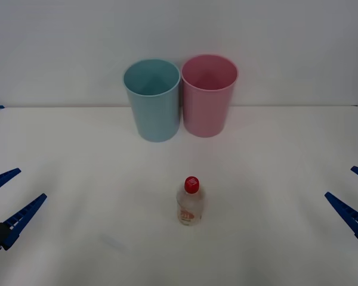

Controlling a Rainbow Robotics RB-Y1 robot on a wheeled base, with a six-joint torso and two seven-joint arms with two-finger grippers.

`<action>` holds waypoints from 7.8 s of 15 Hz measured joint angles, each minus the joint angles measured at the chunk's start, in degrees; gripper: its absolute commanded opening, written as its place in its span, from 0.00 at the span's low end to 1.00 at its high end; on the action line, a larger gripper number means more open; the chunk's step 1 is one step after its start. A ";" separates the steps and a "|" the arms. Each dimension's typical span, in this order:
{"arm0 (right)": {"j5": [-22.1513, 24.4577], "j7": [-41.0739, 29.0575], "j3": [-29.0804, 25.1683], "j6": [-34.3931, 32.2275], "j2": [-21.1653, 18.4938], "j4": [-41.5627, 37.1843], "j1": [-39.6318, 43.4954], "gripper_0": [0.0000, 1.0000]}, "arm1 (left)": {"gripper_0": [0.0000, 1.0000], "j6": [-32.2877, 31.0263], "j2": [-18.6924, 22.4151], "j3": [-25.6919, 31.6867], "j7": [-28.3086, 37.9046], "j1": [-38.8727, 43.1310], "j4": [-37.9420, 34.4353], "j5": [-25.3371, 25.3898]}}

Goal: Grasp the object on the table and drop it into the matching bin: aluminum can to the light blue bin, PET bottle to the pink bin.

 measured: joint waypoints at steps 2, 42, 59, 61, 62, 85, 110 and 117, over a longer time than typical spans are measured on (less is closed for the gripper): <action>0.06 0.00 -0.17 -0.03 0.11 0.01 0.18 1.00 | 1.00 0.00 0.00 0.00 0.00 0.00 0.00 0.00; -0.14 18.15 43.16 14.49 -6.16 14.70 -17.95 1.00 | 1.00 0.00 0.00 0.00 0.00 0.00 0.00 0.00; -0.71 20.88 54.58 27.49 -2.24 14.73 -21.99 1.00 | 1.00 0.00 0.00 0.00 0.00 0.00 0.00 0.00; -0.93 21.04 55.90 28.82 -1.73 14.74 -22.67 1.00 | 1.00 0.00 0.00 0.00 0.00 0.00 0.00 0.00; -0.94 21.11 56.27 29.30 -1.49 14.74 -22.82 1.00 | 1.00 0.00 0.00 0.00 0.00 0.00 0.00 0.00; -4.03 13.72 55.59 32.71 -5.57 4.46 -22.03 0.00 | 1.00 0.00 0.00 0.00 0.00 0.00 0.00 0.00; 4.05 -11.88 46.39 55.07 -13.61 -8.55 -41.33 0.00 | 1.00 0.00 0.00 0.00 0.00 0.00 0.00 0.00; 3.99 -11.87 50.45 54.78 -11.30 10.38 -57.05 0.00 | 1.00 0.00 0.00 0.00 0.00 0.00 0.00 0.00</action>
